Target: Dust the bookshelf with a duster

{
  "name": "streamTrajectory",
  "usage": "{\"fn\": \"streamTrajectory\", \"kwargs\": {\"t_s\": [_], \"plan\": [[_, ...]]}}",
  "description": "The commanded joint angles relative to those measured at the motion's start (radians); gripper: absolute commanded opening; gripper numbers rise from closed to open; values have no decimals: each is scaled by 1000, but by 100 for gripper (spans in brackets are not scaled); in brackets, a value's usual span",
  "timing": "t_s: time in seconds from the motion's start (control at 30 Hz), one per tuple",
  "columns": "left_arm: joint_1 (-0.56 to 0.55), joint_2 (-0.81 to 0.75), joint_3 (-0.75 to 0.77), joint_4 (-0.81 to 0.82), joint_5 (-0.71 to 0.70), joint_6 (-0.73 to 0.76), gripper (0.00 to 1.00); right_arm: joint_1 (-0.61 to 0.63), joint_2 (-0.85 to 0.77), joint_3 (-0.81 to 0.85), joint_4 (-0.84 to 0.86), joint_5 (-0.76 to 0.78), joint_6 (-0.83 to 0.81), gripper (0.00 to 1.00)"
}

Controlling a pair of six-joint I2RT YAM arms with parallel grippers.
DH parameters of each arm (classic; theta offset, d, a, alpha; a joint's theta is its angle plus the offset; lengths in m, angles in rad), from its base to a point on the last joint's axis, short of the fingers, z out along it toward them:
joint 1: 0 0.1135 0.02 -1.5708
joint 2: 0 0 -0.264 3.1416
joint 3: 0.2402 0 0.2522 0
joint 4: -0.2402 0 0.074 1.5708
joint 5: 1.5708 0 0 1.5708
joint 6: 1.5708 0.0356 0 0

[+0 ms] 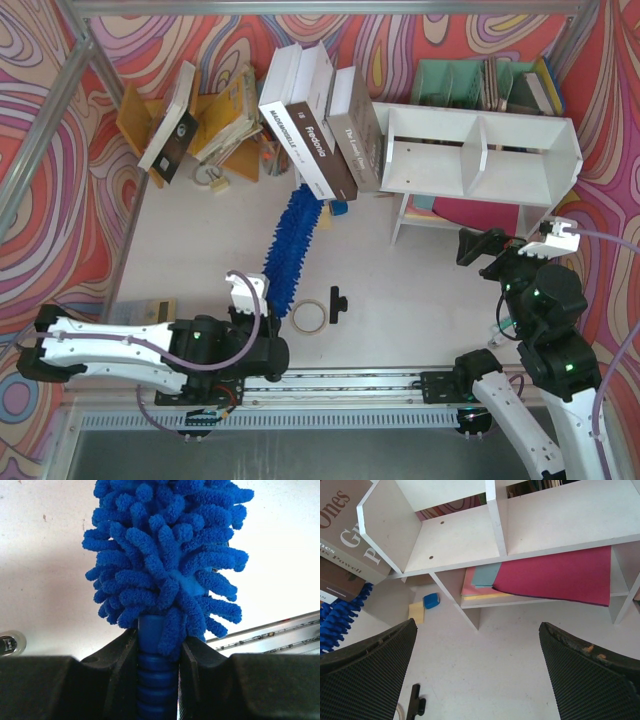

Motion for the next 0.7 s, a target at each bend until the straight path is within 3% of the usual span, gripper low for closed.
{"fn": "streamTrajectory", "kwargs": {"t_s": [0.0,0.17,0.3,0.67], "plan": [[14,51,-10,80,-104,1,0,7,-4,0,20,-6,14,99],[15,199,28,226,-59,117,0,7,1,-7,29,-41,29,99],[14,278,94,184,-63,119,0,7,6,-15,39,-85,33,99],[62,91,-10,55,-62,-31,0,7,-59,-102,124,-314,-126,99]]}}
